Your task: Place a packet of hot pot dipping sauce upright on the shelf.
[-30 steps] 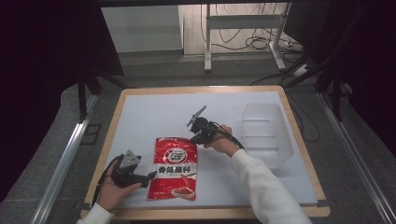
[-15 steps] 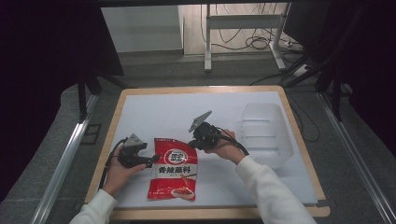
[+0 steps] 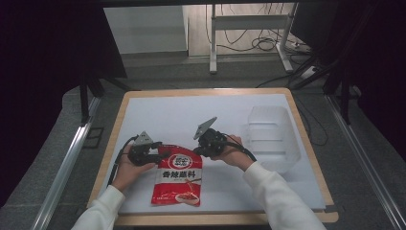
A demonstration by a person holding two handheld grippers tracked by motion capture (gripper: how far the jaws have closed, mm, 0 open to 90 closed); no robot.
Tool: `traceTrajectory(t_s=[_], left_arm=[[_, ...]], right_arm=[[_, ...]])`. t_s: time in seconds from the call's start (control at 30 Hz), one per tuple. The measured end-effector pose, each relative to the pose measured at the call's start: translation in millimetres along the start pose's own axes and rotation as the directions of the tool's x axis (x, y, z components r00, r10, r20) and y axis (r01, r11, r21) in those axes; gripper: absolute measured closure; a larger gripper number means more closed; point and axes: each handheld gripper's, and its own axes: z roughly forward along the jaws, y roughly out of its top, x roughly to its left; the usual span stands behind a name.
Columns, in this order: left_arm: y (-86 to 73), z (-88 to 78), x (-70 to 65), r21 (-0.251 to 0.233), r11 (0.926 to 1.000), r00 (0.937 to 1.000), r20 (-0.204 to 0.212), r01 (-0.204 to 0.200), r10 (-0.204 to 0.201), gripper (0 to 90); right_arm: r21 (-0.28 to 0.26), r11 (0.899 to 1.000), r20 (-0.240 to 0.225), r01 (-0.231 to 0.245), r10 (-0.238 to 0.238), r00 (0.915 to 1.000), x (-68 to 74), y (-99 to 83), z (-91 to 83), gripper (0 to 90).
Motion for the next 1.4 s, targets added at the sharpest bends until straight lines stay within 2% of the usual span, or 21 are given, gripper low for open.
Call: traceTrajectory(t_s=[0.13, 0.2, 0.27, 0.33, 0.43, 0.47, 0.5, 0.6, 0.7, 0.73, 0.8, 0.83, 0.87, 0.93, 0.97, 1.07, 1.1, 1.13, 1.17, 1.23, 1.4], left_arm=[[-0.7, -6.2, 0.6, -0.014, 0.9999, 0.9999, 0.005, -0.01, 0.01, 54.0], [-3.7, -10.2, -0.3, -0.021, 0.9995, 0.9989, 0.041, -0.022, 0.023, 58.1], [-5.6, -11.6, -1.3, -0.027, 0.9993, 0.9982, 0.053, -0.025, 0.026, 58.8], [-11.4, -14.8, -3.3, -0.035, 0.9984, 0.9946, 0.092, -0.045, 0.048, 57.8], [-15.8, -13.0, -6.3, -0.015, 0.9976, 0.9893, 0.128, -0.068, 0.07, 54.2], [-15.8, -13.0, -6.3, -0.015, 0.9976, 0.9893, 0.128, -0.068, 0.07, 52.4], [-17.6, -8.7, -9.5, 0.013, 0.9955, 0.9892, 0.114, -0.094, 0.092, 51.0], [-18.0, -6.2, -10.0, 0.025, 0.9942, 0.9895, 0.103, -0.105, 0.102, 51.1], [-18.5, -4.3, -7.4, 0.033, 0.9953, 0.9923, 0.087, -0.091, 0.088, 56.9], [-19.0, -3.3, -6.9, 0.034, 0.9952, 0.9927, 0.08, -0.092, 0.089, 63.6], [-19.1, -3.0, -6.0, 0.03, 0.9947, 0.993, 0.068, -0.098, 0.096, 66.7], [-18.6, -3.9, -6.1, 0.028, 0.9936, 0.9921, 0.065, -0.109, 0.107, 72.8], [-18.2, -5.4, -6.6, 0.031, 0.9903, 0.9892, 0.062, -0.135, 0.133, 74.5], [-18.1, -5.8, -7.2, 0.033, 0.9887, 0.9878, 0.059, -0.146, 0.144, 76.2], [-18.0, -6.1, -7.6, 0.034, 0.9877, 0.9872, 0.053, -0.152, 0.151, 80.7], [-17.0, -6.6, -8.4, 0.035, 0.9849, 0.9847, 0.046, -0.17, 0.168, 81.7], [-17.0, -6.6, -8.4, 0.035, 0.9849, 0.9847, 0.046, -0.17, 0.168, 81.6], [-17.3, -6.7, -9.0, 0.033, 0.9842, 0.9839, 0.047, -0.174, 0.172, 81.4], [-17.3, -6.7, -9.0, 0.033, 0.9842, 0.9839, 0.047, -0.174, 0.172, 81.2], [-17.4, -7.1, -10.0, 0.034, 0.9826, 0.9825, 0.045, -0.182, 0.181, 81.1], [-17.9, -7.2, -11.2, 0.032, 0.9812, 0.9811, 0.042, -0.19, 0.189, 81.1]], right_arm=[[0.002, 1.0, 0.005, -0.007, 0.007, 1.0, -0.7, -0.7, 0.3, 88.5], [0.005, 1.0, 0.009, -0.004, 0.004, 0.9999, -0.4, -1.5, 0.6, 88.1], [0.005, 1.0, 0.01, -0.003, 0.003, 0.9999, -0.1, -2.3, 0.6, 87.8], [0.006, 1.0, 0.01, -0.001, 0.001, 0.9999, 0.1, -3.0, 0.7, 87.5], [0.008, 1.0, 0.008, 0.001, -0.001, 1.0, 0.7, -3.3, 2.3, 86.8], [0.008, 1.0, 0.008, 0.001, -0.001, 1.0, 0.7, -3.3, 2.3, 86.8], [0.007, 1.0, 0.005, 0.001, -0.001, 1.0, 1.4, -2.6, 3.8, 86.7], [0.01, 1.0, 0.005, 0.009, -0.009, 0.9999, 2.4, -1.6, 5.2, 86.7], [0.009, 1.0, 0.004, 0.011, -0.011, 0.9999, 3.5, -0.7, 6.3, 86.7], [0.009, 1.0, 0.003, 0.014, -0.014, 0.9999, 3.5, -0.5, 6.8, 86.7], [0.011, 1.0, 0.007, 0.014, -0.014, 0.9999, 3.5, -0.6, 7.1, 86.6], [0.015, 1.0, 0.009, 0.015, -0.015, 0.9998, 3.2, -0.9, 7.5, 85.9], [0.016, 1.0, 0.01, 0.015, -0.015, 0.9998, 3.2, -1.0, 7.6, 85.4], [0.016, 1.0, 0.011, 0.017, -0.017, 0.9998, 2.8, -1.2, 7.8, 84.4], [0.024, 1.0, 0.011, 0.016, -0.016, 0.9998, 2.7, -1.0, 8.0, 80.8], [0.042, 0.999, 0.018, 0.028, -0.029, 0.9994, 3.1, 1.1, 10.0, 71.3], [0.042, 0.999, 0.018, 0.028, -0.029, 0.9994, 3.1, 1.1, 10.0, 71.3], [0.051, 0.998, 0.022, 0.028, -0.029, 0.9993, 5.0, 3.7, 10.5, 64.2], [0.051, 0.998, 0.022, 0.028, -0.029, 0.9993, 5.0, 3.7, 10.5, 64.2], [0.053, 0.998, 0.048, 0.042, -0.044, 0.9979, 7.0, 8.8, 10.4, 50.3], [0.035, 0.999, 0.084, 0.038, -0.041, 0.9956, 3.9, 19.8, 8.4, 43.7]])
